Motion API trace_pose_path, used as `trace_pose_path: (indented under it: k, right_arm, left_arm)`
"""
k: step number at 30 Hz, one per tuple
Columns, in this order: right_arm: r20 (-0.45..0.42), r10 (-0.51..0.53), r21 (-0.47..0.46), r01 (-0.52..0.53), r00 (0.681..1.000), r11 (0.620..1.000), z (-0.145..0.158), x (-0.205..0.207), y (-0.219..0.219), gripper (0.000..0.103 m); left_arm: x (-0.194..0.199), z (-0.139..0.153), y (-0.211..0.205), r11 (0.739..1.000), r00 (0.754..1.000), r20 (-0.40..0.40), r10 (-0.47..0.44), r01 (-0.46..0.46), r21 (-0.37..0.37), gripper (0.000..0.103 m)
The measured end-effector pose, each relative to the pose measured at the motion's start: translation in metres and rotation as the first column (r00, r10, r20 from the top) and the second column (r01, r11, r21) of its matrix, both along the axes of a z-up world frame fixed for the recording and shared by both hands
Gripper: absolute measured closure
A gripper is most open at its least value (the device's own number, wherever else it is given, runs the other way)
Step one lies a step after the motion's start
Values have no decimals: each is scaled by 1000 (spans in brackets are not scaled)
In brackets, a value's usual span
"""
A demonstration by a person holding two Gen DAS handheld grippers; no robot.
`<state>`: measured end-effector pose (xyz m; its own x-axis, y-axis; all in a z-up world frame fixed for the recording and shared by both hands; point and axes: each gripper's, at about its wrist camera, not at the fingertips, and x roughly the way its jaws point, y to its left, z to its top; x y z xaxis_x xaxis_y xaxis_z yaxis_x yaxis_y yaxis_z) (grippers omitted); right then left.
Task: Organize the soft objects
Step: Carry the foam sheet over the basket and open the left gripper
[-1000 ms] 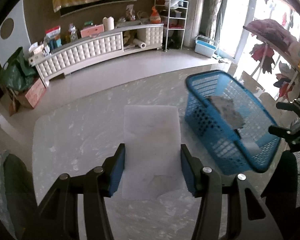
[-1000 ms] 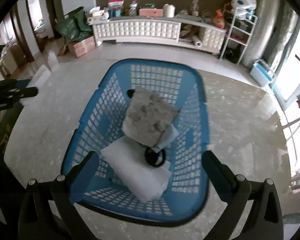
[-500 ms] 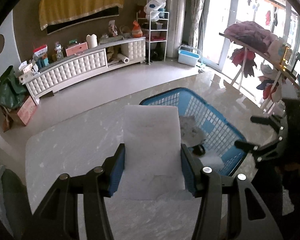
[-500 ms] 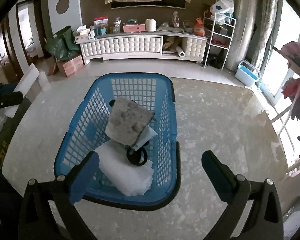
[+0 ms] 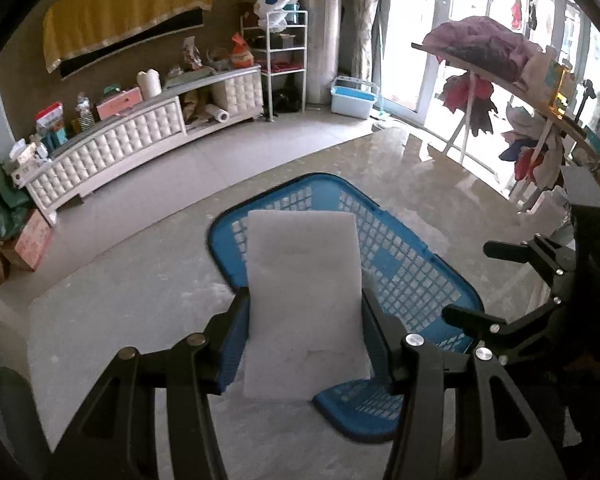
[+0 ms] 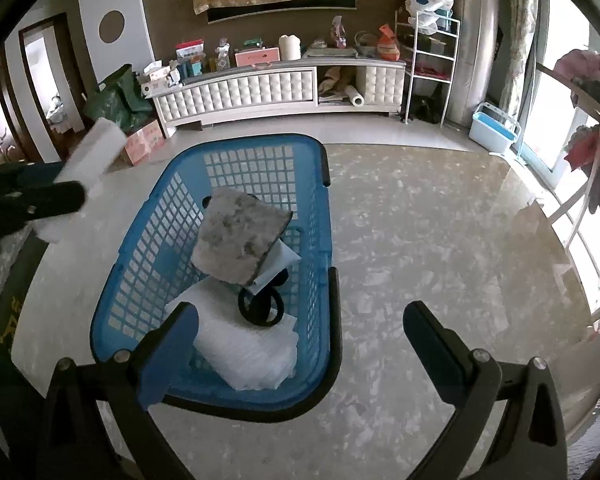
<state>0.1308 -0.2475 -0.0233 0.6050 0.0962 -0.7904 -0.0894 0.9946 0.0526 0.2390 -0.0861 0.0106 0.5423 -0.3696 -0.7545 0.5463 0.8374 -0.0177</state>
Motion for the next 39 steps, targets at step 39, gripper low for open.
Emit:
trace_pose_path:
  k: [39]
  right_arm:
    - [-47,-27,129,33,999,991,-20,11,-28,0]
  left_arm:
    - [62,-94,-86,956,976,-161,-148,183,229,49]
